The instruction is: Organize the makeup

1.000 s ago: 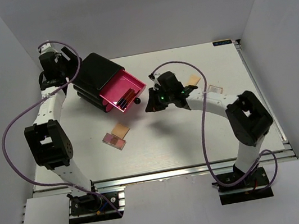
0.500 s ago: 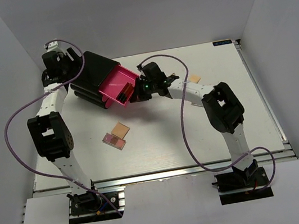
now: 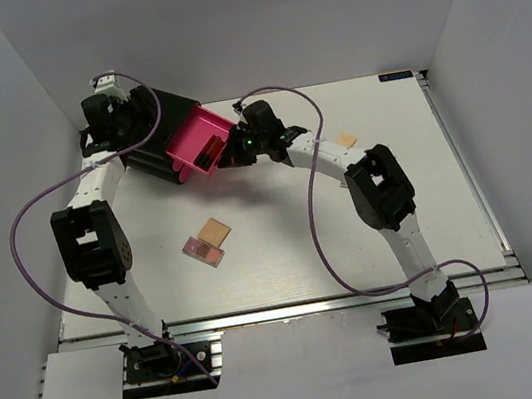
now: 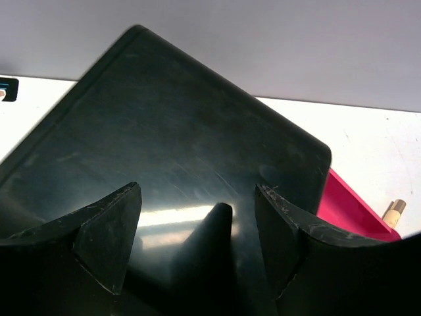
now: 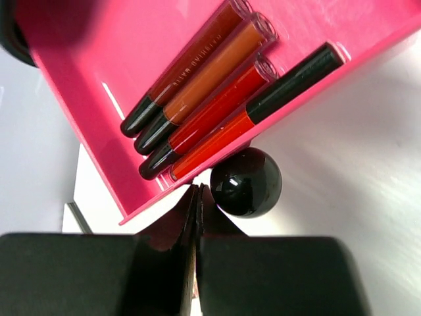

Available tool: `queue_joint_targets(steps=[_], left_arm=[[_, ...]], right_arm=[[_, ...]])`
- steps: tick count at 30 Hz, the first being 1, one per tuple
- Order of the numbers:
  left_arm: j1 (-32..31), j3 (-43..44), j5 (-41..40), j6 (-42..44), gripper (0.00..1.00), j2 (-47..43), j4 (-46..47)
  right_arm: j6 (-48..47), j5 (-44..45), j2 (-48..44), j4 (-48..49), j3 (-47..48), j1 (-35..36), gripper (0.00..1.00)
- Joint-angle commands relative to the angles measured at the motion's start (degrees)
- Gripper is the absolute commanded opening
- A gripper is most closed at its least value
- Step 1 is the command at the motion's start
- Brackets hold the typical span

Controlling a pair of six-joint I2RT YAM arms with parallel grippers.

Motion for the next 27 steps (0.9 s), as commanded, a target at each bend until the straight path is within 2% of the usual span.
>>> queue_joint_targets(steps=[1, 7, 12, 13, 17, 23, 27], left_arm=[[-0.8, -3.1, 1.3, 1.5, 0.79, -0.3, -9.4], [-0.8, -2.7, -1.4, 0.2, 0.81, -1.6, -6.4], [-0.7, 5.9, -9.8, -0.6, 0.84, -0.8, -6.3], [-0.5, 7.1, -11.4, -0.8, 0.87, -0.5, -6.3], [0.6, 12.0, -18.5, -3.7, 0.90, 1.3, -7.1], [0.4, 17.7, -21.0, -2.3, 0.91, 6.5, -9.1], [0.3, 18.6, -24.2, -1.9, 0.92, 8.5, -11.1]], right_arm=[[-0.4, 1.1, 0.3, 9.7, 6.1, 1.0, 0.00], [-1.5, 1.2, -1.3, 9.6, 2.6, 1.2, 0.00], [-1.8, 0.6, -3.7, 9.7, -1.7, 0.9, 0.01], [-1.9, 0.5, -4.1, 10.0, -2.4, 0.9, 0.04], [-2.0, 0.5, -5.0, 11.0, -4.8, 0.9, 0.10], [-2.3, 0.3, -5.1, 11.0, -4.6, 0.9, 0.11], [-2.4, 0.3, -5.2, 11.2, -4.6, 0.8, 0.11]])
